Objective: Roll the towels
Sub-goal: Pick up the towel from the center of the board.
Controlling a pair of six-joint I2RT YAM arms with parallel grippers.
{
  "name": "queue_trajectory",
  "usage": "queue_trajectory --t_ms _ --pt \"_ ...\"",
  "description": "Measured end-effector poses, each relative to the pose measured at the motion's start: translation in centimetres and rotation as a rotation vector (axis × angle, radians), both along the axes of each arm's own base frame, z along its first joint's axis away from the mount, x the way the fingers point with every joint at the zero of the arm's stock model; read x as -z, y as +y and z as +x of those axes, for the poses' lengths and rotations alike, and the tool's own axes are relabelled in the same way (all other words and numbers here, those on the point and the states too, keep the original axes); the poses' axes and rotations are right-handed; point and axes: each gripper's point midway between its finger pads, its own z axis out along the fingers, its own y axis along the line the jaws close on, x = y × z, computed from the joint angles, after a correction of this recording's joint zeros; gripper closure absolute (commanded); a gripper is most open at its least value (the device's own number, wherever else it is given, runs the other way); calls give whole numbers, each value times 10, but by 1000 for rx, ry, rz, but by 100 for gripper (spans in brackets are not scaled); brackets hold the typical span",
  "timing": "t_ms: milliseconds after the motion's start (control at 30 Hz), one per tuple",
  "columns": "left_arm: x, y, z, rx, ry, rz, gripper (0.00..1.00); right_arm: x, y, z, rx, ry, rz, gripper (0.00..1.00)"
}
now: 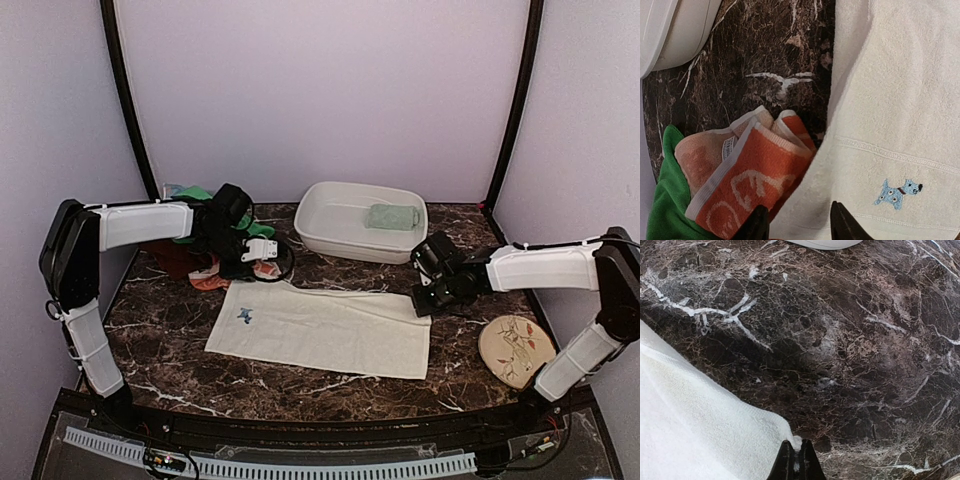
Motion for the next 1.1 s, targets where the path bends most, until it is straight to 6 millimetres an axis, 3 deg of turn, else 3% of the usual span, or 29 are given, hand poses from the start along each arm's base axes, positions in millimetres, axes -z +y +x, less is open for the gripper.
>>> queue_trajectory --t_ms 233,500,700,967,1100 --pt "-1 -16 8 41 2 4 63 -4 0 -1 -1 -12 15 100" --pt "10 -24 0 69 63 36 73 1 -1 -6 -5 0 12 100" --pt "20 -22 -6 62 101 71 100 -4 0 -6 -4 -10 27 100" --pt "12 -22 -2 46 84 65 100 -7 -1 -9 3 -17 39 100" --pt "-1 -19 -6 35 64 54 100 -6 -2 -13 4 -12 39 100"
